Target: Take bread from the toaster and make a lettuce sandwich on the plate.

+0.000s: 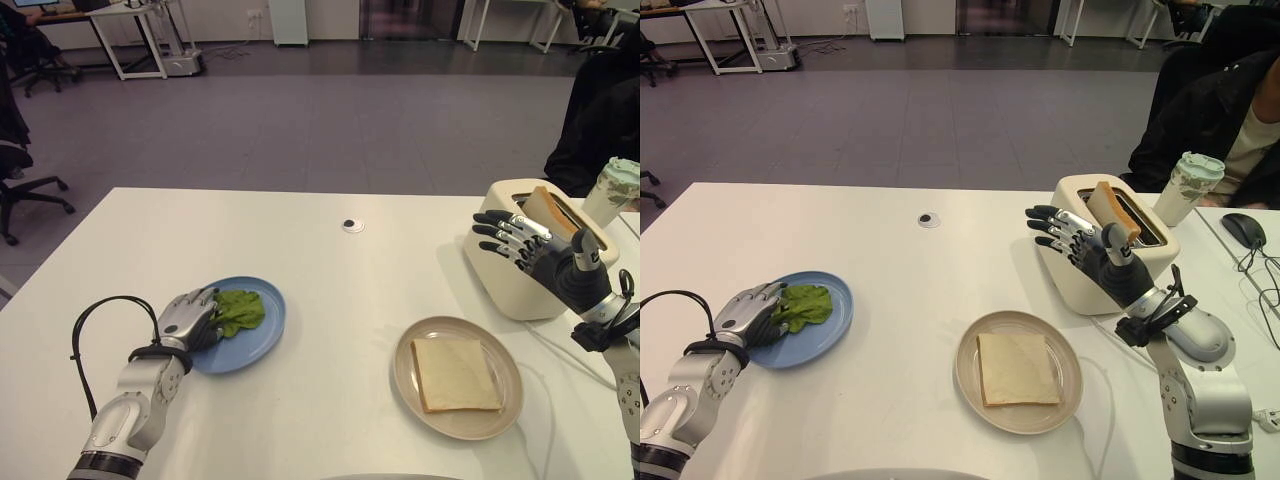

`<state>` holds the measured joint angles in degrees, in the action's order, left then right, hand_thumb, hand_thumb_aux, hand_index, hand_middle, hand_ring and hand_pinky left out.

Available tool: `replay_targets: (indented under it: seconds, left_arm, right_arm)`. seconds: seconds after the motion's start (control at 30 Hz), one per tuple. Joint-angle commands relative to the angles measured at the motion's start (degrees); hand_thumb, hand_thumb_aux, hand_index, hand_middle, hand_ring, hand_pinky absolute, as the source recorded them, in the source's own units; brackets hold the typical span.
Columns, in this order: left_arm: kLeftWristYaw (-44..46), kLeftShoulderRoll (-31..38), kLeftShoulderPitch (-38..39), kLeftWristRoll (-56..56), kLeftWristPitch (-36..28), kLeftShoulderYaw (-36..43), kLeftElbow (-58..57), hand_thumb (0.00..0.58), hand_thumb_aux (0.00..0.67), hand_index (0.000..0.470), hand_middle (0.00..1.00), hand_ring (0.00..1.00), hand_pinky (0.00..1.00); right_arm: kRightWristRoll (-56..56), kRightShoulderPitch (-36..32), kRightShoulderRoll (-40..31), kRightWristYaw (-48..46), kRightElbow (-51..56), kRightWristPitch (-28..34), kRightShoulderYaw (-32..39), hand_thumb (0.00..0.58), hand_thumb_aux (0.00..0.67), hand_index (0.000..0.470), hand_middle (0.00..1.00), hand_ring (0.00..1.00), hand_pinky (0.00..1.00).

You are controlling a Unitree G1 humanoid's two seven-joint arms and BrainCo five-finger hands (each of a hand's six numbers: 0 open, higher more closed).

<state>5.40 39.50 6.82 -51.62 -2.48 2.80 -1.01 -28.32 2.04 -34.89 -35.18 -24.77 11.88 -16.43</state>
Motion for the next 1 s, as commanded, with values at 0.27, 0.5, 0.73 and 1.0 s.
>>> replay_targets:
  seconds: [0.27, 0.5, 0.73, 1.0]
  left_arm:
    - [2.53, -0.87, -1.45, 7.58, 1.19, -3.93, 17.72, 0.58, 0.67, 0.47, 0.0, 0.0, 0.0]
    - [10.67, -11.64, -8.11, 12.05, 2.72, 11.1, 25.89, 0.58, 0.67, 0.47, 0.0, 0.0, 0.0]
    - [7.82, -25.8, -19.26, 4.15, 7.32, 30.37, 5.9, 0.58, 0.67, 0.47, 0.0, 0.0, 0.0]
    - [5.88, -32.88, -21.96, -0.57, 9.0, 39.94, 0.32, 0.58, 0.67, 0.47, 0.0, 0.0, 0.0]
  right_arm:
    - [0.9, -2.85, 0.92, 1.46, 2.81, -0.8, -0.73, 0.0, 0.0, 0.0, 0.0, 0.0, 0.0]
    - [10.32, -8.96, 2.15, 10.94, 10.21, -7.07, -2.56, 0.0, 0.0, 0.0, 0.0, 0.0, 0.0]
    - [20.63, -10.93, 1.93, 17.08, 17.15, -14.21, -1.58, 0.0, 0.0, 0.0, 0.0, 0.0, 0.0]
    - [24.8, -12.21, 1.89, 19.11, 21.2, -17.4, -0.31, 0.0, 0.0, 0.0, 0.0, 0.0, 0.0]
